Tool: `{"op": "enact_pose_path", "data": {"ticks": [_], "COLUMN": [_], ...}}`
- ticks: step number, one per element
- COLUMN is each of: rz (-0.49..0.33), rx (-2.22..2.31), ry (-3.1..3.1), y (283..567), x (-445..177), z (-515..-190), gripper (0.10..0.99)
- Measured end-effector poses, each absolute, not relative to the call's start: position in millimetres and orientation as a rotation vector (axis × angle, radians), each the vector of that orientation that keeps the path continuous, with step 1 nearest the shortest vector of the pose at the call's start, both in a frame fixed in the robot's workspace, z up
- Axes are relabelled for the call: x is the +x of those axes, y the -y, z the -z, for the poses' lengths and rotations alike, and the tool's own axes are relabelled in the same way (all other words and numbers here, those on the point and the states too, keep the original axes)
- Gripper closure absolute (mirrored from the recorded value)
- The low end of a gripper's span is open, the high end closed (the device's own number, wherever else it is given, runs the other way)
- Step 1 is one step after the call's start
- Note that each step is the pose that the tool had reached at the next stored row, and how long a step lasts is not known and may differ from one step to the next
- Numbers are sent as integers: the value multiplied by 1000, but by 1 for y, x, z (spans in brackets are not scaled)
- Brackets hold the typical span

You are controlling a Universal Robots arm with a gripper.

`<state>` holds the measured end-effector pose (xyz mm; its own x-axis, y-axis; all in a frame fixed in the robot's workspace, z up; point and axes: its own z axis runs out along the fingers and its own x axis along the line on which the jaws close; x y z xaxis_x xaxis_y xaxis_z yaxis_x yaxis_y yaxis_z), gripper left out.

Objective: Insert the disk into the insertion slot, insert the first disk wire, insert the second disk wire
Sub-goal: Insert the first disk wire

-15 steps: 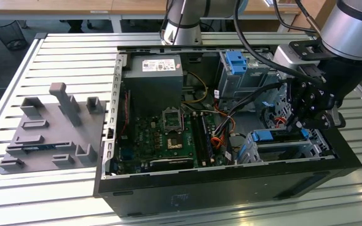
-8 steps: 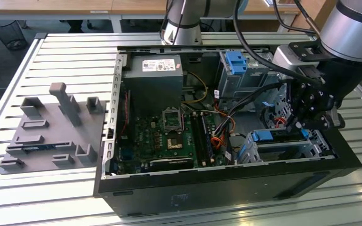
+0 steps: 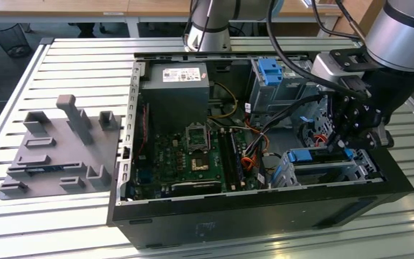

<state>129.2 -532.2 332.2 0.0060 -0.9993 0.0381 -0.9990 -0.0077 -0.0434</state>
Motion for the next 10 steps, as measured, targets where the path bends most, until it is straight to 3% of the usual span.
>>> {"op": "enact_pose_path", "data": {"ticks": [10], "rz": [89], "rx": [-2225], "ry": [-2210], "y": [532], "x": [129], "z": [-329], "gripper": [922]}}
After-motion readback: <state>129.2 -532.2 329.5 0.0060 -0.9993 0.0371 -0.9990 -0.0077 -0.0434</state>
